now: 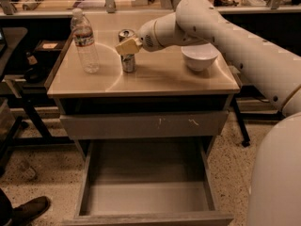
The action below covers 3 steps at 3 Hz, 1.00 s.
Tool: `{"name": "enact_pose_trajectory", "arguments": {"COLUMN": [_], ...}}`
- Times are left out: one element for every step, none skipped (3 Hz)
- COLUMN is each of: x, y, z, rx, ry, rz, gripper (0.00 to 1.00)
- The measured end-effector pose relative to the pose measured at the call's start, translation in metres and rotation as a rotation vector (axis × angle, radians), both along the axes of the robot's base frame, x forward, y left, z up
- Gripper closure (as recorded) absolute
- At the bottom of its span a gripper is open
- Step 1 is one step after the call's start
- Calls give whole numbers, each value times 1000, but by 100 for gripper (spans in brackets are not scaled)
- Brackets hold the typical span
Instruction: Pick redbull can from middle drawer and place on counter
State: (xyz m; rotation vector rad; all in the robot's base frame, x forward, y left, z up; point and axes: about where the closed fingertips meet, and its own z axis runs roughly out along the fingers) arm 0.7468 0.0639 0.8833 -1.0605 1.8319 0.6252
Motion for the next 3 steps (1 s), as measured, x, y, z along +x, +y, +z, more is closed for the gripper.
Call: {"name": "enact_pose_trajectory", "arguments": {"x": [0, 0, 0], "y": [0, 0, 0], "z": [0, 0, 0], "rx": [0, 0, 0], "ry": [0, 0, 0], "rz": [0, 0, 0], "gripper": [36, 13, 0]}}
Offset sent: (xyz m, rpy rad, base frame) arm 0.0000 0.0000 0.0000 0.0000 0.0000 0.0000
